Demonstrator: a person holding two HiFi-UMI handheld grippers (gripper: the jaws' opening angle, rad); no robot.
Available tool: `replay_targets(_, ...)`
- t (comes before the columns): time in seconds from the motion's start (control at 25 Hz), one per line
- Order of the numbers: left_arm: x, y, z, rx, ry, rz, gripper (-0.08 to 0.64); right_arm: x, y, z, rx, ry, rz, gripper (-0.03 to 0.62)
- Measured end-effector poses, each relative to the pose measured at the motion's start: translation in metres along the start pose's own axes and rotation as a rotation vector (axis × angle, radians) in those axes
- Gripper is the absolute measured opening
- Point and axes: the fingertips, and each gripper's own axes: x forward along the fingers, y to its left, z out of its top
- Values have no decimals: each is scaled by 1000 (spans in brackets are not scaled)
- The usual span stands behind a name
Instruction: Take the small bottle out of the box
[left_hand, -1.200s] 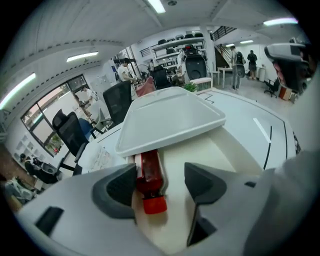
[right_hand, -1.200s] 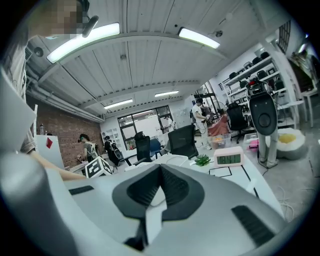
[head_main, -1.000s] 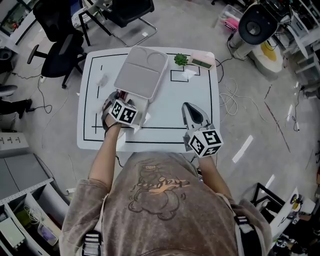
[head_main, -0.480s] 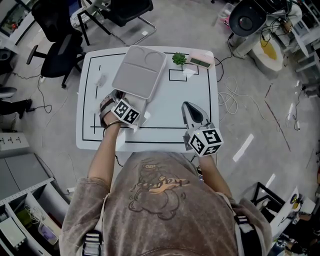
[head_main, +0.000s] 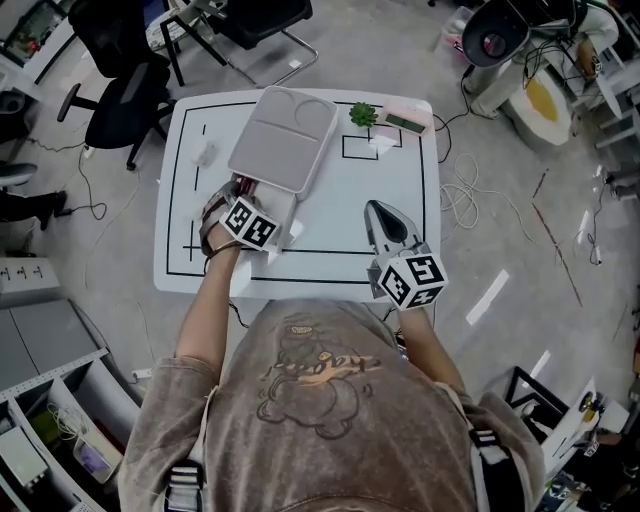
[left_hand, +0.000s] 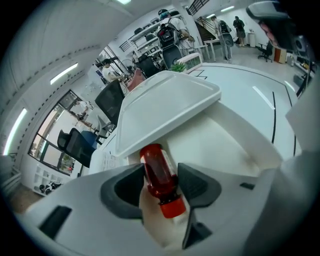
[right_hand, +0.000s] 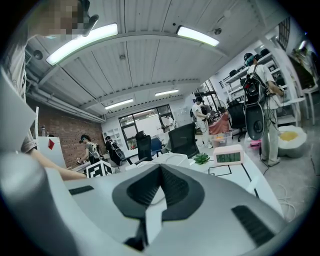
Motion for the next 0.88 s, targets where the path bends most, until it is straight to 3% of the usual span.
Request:
replay_targets(0.4,-3,-6,-4,-48,-21,-35,242,0,8,1,-11,-5,13,-3)
replay_targets(0.76,9,0,-1,33,30,8,258,-6,4,-1,-6,-1,-13,-4)
replay_targets(0.88,10,2,-1,15,32,12,235,-7,1,-2,-7,-1,-20,-4)
